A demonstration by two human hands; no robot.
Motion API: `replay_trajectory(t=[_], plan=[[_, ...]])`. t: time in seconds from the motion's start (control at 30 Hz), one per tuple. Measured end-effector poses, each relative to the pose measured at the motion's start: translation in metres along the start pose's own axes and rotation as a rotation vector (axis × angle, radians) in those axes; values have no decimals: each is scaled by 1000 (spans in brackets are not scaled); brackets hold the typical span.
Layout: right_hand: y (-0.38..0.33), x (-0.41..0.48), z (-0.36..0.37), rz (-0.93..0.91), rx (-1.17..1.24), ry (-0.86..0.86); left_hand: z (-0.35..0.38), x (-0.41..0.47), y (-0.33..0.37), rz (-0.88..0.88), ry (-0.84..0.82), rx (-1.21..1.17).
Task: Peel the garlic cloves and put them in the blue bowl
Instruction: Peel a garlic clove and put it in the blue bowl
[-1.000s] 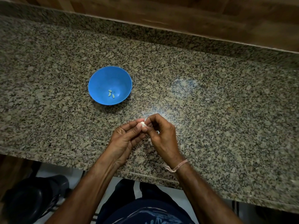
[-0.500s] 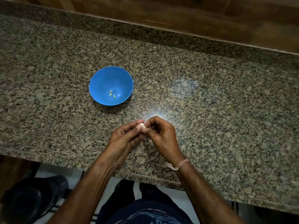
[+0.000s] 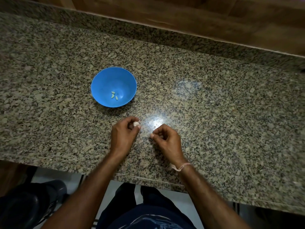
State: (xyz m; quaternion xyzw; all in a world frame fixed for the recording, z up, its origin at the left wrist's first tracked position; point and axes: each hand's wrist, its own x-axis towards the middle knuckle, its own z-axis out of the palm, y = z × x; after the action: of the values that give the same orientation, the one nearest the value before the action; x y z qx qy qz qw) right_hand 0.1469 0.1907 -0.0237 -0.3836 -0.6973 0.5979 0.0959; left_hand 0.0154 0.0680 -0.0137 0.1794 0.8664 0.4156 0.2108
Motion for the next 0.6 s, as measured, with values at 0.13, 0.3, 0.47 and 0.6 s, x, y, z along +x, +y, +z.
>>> replay_trajectory(t=[0.13, 0.3, 0.47, 0.6], plan=[[11, -10, 3, 20, -120, 15, 6, 0, -12, 210, 12, 246], [11, -11, 9, -10, -237, 1, 11, -41, -27, 163, 120, 283], [13, -15, 17, -105, -380, 36, 17, -58, -42, 179, -1, 318], [8, -18, 24, -231, -554, 88, 15, -53, -37, 158, -29, 302]])
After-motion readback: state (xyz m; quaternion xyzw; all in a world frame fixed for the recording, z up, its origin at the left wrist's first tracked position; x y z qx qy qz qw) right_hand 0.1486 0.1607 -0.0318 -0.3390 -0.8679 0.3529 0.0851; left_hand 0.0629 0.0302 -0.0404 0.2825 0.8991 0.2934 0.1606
